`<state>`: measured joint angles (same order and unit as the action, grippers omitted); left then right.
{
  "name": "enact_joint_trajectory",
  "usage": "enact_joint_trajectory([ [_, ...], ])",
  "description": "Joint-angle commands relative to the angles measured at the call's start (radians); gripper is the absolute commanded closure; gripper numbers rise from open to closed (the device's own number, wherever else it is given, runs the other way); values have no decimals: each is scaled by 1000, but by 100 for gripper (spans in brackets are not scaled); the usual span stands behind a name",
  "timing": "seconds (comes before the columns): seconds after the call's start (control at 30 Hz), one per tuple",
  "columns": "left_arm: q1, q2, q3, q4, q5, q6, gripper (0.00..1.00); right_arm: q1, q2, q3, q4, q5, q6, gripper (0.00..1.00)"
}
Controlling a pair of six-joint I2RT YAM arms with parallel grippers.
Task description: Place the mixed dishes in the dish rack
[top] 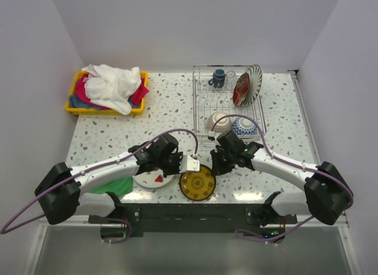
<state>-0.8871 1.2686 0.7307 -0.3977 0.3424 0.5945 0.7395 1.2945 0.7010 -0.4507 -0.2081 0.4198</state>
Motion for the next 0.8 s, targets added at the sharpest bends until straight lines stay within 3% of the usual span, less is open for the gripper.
enact_joint_trajectory([
  [0.0,71,72,4,79,35,-82,91,-6,0,28,-26,101,-133,100],
  [0.1,115,135,26,114,78,-140,84,-8,-15,38,-16,101,-154,100],
  [0.43,123,184,39,200,162,-185,84,-17,-14,22,10,114,-159,98],
  [0.5,125,190,45,203,162,-188,85,-22,-14,17,10,137,-148,81],
  [0.53,125,187,52,197,159,-191,86,-29,-11,17,9,144,-145,59],
  [0.57,125,183,65,191,156,-193,92,-34,-9,18,4,147,-138,52],
  [0.63,125,157,75,159,162,-182,100,-46,-11,22,-9,145,-130,47],
  [0.77,125,103,59,76,222,-80,100,-64,-20,25,-23,148,-99,46],
])
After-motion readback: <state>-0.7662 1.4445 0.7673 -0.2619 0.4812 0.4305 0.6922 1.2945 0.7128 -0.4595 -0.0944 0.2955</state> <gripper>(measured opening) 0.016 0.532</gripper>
